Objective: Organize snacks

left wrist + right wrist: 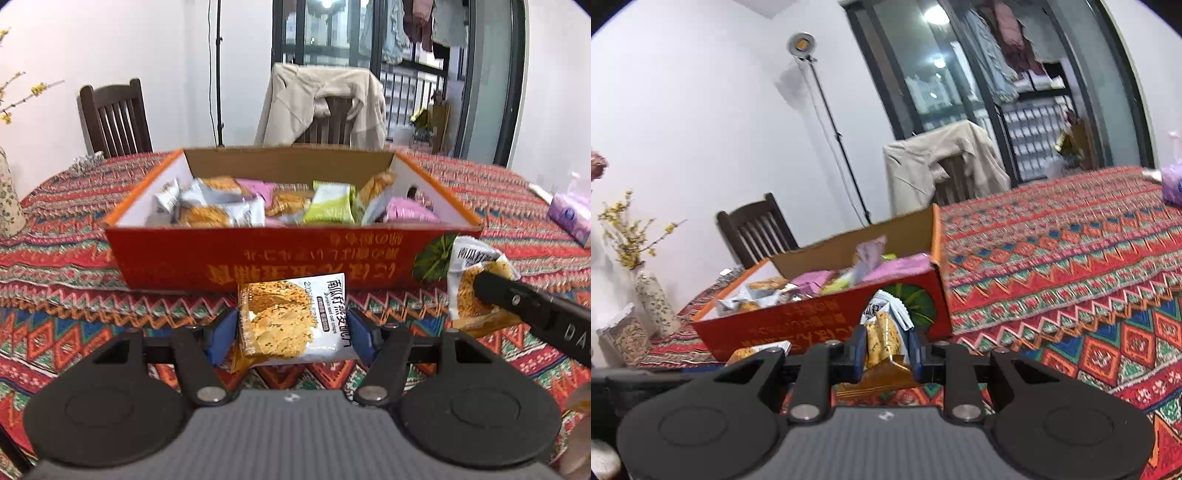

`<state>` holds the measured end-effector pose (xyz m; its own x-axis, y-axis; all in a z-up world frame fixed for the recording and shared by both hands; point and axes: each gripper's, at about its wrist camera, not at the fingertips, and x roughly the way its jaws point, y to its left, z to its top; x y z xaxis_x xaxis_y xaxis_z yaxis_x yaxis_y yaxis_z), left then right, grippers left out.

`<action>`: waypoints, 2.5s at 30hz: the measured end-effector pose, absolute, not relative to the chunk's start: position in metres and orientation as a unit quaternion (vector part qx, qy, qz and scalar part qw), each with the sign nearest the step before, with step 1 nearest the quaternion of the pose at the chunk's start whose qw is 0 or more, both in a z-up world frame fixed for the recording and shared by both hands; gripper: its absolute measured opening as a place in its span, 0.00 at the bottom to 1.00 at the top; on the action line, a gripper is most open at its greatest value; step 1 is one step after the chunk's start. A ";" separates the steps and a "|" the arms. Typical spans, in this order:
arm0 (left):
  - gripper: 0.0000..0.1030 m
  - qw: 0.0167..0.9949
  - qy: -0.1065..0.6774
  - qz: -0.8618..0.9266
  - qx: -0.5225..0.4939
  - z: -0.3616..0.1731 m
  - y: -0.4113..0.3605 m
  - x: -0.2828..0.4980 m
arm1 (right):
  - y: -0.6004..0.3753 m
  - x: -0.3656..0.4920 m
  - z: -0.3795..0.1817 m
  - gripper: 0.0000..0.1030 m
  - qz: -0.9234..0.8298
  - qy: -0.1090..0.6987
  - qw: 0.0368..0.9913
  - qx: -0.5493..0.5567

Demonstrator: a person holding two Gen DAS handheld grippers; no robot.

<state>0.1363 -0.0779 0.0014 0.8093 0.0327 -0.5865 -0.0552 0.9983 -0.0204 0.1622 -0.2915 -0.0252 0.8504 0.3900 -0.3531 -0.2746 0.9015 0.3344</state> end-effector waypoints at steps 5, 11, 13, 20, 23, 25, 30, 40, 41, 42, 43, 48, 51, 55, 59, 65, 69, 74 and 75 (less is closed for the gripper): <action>0.63 0.963 0.266 0.024 -0.028 0.031 -0.064 0.133 | -0.277 0.153 -0.010 0.22 0.195 0.179 0.958 0.108; 0.64 0.973 0.228 0.027 -0.028 0.056 -0.052 0.148 | -0.259 0.163 0.019 0.22 0.207 0.158 0.962 0.084; 0.64 0.975 0.218 0.029 -0.032 0.062 -0.048 0.156 | -0.253 0.172 0.031 0.22 0.210 0.151 0.963 0.080; 0.64 0.981 0.189 0.031 -0.027 0.073 -0.039 0.192 | -0.227 0.219 0.060 0.22 0.201 0.139 0.967 0.073; 0.64 0.983 0.177 0.040 -0.029 0.071 -0.036 0.209 | -0.219 0.243 0.061 0.22 0.192 0.141 0.968 0.084; 0.64 0.985 0.164 0.046 -0.033 0.068 -0.032 0.219 | -0.215 0.259 0.057 0.22 0.184 0.140 0.968 0.094; 0.64 0.983 0.169 0.053 -0.038 0.051 -0.023 0.239 | -0.215 0.281 0.037 0.22 0.172 0.147 0.969 0.103; 0.76 0.980 0.185 0.055 -0.044 0.034 -0.014 0.244 | -0.210 0.291 0.018 0.24 0.170 0.175 0.967 0.081; 0.80 0.981 0.180 0.056 -0.048 0.035 -0.014 0.241 | -0.212 0.291 0.017 0.24 0.169 0.175 0.967 0.081; 0.88 0.982 0.174 0.057 -0.053 0.035 -0.012 0.239 | -0.213 0.288 0.017 0.24 0.167 0.174 0.967 0.081; 0.99 0.982 0.169 0.060 -0.058 0.036 -0.010 0.237 | -0.215 0.288 0.016 0.31 0.163 0.173 0.968 0.081; 1.00 0.983 0.156 0.059 -0.081 0.040 0.002 0.229 | -0.223 0.283 0.017 1.00 0.141 0.160 0.973 0.091; 1.00 0.983 0.150 0.062 -0.085 0.044 0.004 0.226 | -0.227 0.280 0.017 1.00 0.132 0.154 0.975 0.094; 1.00 0.985 0.140 0.068 -0.079 0.049 0.001 0.221 | -0.226 0.280 0.018 1.00 0.126 0.156 0.976 0.086; 1.00 0.987 0.117 0.070 -0.079 0.062 -0.002 0.209 | -0.226 0.272 0.028 1.00 0.121 0.148 0.979 0.073; 1.00 0.989 0.105 0.058 -0.085 0.086 0.003 0.174 | -0.231 0.230 0.056 1.00 0.117 0.126 0.984 0.050; 1.00 0.991 0.106 0.054 -0.063 0.088 0.002 0.141 | -0.236 0.195 0.064 1.00 0.125 0.117 0.985 0.028; 1.00 0.991 0.118 0.047 -0.042 0.080 0.004 0.098 | -0.246 0.156 0.058 1.00 0.140 0.131 0.981 0.017; 1.00 0.991 0.123 0.043 -0.041 0.077 0.005 0.090 | -0.247 0.149 0.056 1.00 0.141 0.134 0.981 0.015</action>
